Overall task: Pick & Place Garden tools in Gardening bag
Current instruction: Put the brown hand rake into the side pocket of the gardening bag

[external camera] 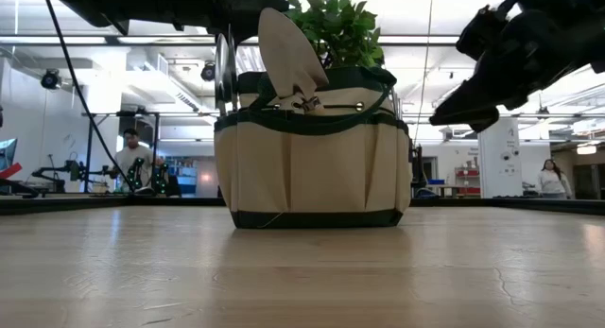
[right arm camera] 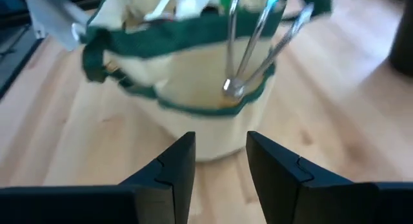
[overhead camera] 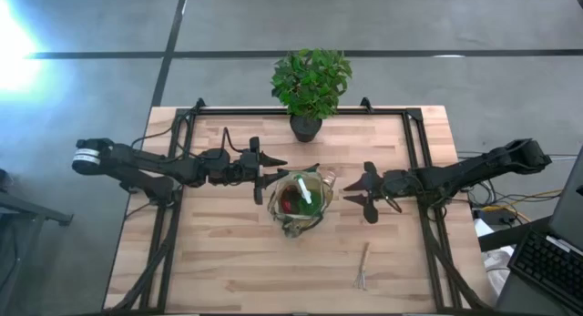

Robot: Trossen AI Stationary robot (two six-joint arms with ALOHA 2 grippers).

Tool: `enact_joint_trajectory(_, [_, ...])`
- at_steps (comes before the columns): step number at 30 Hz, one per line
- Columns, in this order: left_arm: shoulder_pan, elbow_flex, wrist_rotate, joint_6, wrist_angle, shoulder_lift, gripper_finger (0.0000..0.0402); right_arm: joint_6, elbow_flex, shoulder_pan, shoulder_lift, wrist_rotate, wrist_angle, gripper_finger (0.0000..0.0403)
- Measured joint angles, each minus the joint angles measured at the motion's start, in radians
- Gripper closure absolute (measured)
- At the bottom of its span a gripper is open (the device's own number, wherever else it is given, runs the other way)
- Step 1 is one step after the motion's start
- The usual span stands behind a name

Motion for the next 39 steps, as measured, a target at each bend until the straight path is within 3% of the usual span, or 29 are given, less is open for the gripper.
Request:
enact_joint_trajectory(9, [0.0,0.0,0.0,0.0,-0.001,0.0,0.0254,0.226,0.001,0.14,-0.032,-0.048,-0.034,0.0274])
enact_joint_trajectory(14, [0.0,0.0,0.0,-0.002,-0.001,0.0,0.0255,0.295,0.072,0.222,-0.022,-0.048,-0.094,0.0277])
enact_joint_trajectory(23, [0.0,0.0,0.0,-0.004,-0.002,0.0,0.0255,0.383,0.395,0.37,0.066,-0.033,-0.503,0.0293])
enact_joint_trajectory(31, [0.0,0.0,0.0,-0.016,-0.013,0.0,0.0255,0.664,0.6,0.459,0.236,-0.019,-0.947,0.0303])
enact_joint_trajectory(39, [0.0,0.0,0.0,-0.024,-0.012,0.0,0.0254,0.804,0.698,0.507,0.393,-0.1,-1.094,0.0289])
